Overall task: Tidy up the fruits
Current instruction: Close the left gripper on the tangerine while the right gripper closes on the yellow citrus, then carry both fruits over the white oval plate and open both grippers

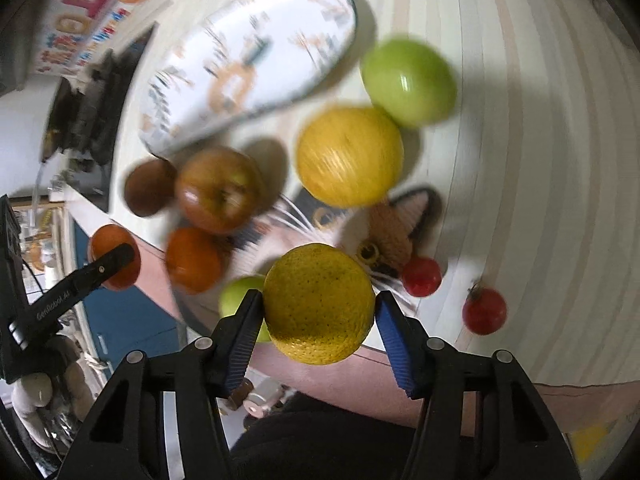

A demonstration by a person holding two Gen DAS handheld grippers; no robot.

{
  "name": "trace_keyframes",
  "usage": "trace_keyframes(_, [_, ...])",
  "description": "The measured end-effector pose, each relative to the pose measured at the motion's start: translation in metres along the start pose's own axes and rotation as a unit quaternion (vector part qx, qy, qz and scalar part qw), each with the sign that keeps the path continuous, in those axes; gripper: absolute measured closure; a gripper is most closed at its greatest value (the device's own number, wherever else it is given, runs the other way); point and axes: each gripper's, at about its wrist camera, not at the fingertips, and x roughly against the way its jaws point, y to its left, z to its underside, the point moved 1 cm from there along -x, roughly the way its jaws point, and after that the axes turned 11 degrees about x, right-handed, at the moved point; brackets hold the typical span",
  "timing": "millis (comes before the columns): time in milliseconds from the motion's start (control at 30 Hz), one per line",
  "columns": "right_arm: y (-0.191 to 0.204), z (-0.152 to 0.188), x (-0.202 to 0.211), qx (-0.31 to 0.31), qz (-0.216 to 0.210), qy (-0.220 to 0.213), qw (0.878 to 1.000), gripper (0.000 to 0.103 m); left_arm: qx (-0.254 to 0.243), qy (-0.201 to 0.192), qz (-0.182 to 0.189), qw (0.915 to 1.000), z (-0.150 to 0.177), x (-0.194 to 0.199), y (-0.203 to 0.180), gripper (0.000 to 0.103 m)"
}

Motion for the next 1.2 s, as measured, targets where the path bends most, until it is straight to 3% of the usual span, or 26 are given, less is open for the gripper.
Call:
trace_keyframes(100, [0.007,-0.023,0.027,0.01,-0.007,-0.035,0.999,0.043,-0.016,-0.02,0.032,0.9992,-0.012,0.036,-0.019,0.04])
trace_keyframes(267, [0.016,-0.093,0.048,0.024,0.01,-0.078,0.997,0.043,-0.041,-0.041,0.056,0.9967,-0.077,0.057,-0.058,0.04])
trace_keyframes(400, [0.023,-0.15,0.032,0.037,0.041,-0.077,0.995,0.043,-0.054,-0.041,0.037,0.997,-0.121,0.034,-0.082,0.04])
trace_keyframes(533, [0.032,-0.187,0.005,0.052,0.069,-0.053,0.995,0.043,-0.05,-0.006,0.017,0.9986,-0.159,-0.005,-0.091,0.04])
trace_keyframes(767, [0.028,-0.213,-0.041,0.064,0.095,-0.012,0.993,0.043,-0.043,0.046,-0.009,0.9979,-0.192,-0.058,-0.092,0.04])
trace_keyframes(1133, [0.019,-0.23,-0.05,0.056,0.089,0.007,0.994,0.042,-0.036,0.082,-0.025,0.9957,-0.197,-0.087,-0.087,0.039])
trace_keyframes(1167, [0.016,-0.23,-0.048,0.053,0.085,0.012,0.995,0.037,-0.035,0.083,-0.028,0.9956,-0.198,-0.089,-0.087,0.039])
trace_keyframes(1200, [0.016,-0.233,-0.048,0.049,0.082,0.015,0.995,0.025,-0.035,0.082,-0.031,0.9955,-0.199,-0.09,-0.087,0.039])
